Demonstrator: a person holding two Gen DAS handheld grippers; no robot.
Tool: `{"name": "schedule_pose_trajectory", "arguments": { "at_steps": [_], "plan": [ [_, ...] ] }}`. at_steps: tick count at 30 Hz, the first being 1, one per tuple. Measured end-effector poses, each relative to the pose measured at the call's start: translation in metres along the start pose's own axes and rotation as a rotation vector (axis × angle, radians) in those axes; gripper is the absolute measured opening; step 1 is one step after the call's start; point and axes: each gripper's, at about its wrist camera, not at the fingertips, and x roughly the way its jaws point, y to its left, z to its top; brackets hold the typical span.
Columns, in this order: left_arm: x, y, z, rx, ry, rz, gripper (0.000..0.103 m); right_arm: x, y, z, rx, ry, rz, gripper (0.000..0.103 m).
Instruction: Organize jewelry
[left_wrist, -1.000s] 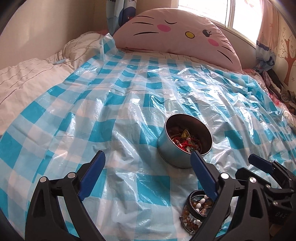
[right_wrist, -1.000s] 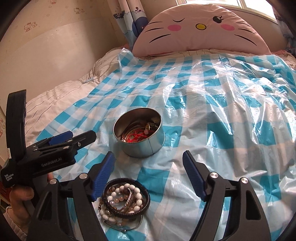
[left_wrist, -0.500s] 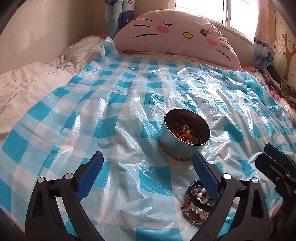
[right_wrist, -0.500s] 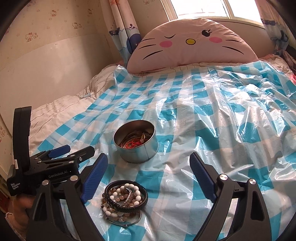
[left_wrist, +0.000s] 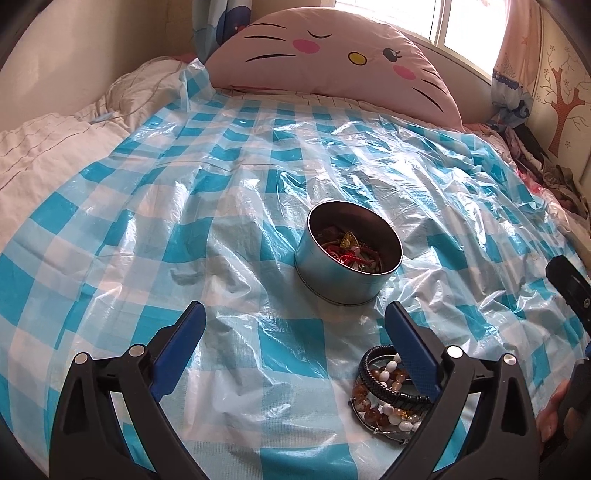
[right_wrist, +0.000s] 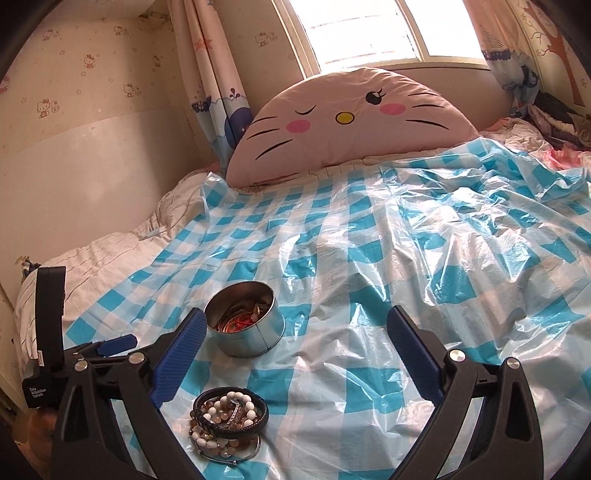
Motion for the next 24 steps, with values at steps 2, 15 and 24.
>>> {"name": "schedule_pose_trajectory", "arguments": {
  "at_steps": [2, 15, 24],
  "plan": [
    [-0.003, -0.003, -0.002, 0.038, 0.011, -0.013, 0.093, -0.012, -0.005, 0.000, 0.022, -0.028, -0.017, 0.095],
    [-0.002, -0.078, -0.046, 0.347, 0.074, -0.139, 0.094, -0.050, -0.037, -0.001, -0.044, -0.043, -0.072, 0.096],
    [0.033, -0.090, -0.044, 0.304, 0.169, -0.149, 0.092, -0.038, -0.047, 0.002, -0.025, -0.032, -0.052, 0.096]
  ]
}}
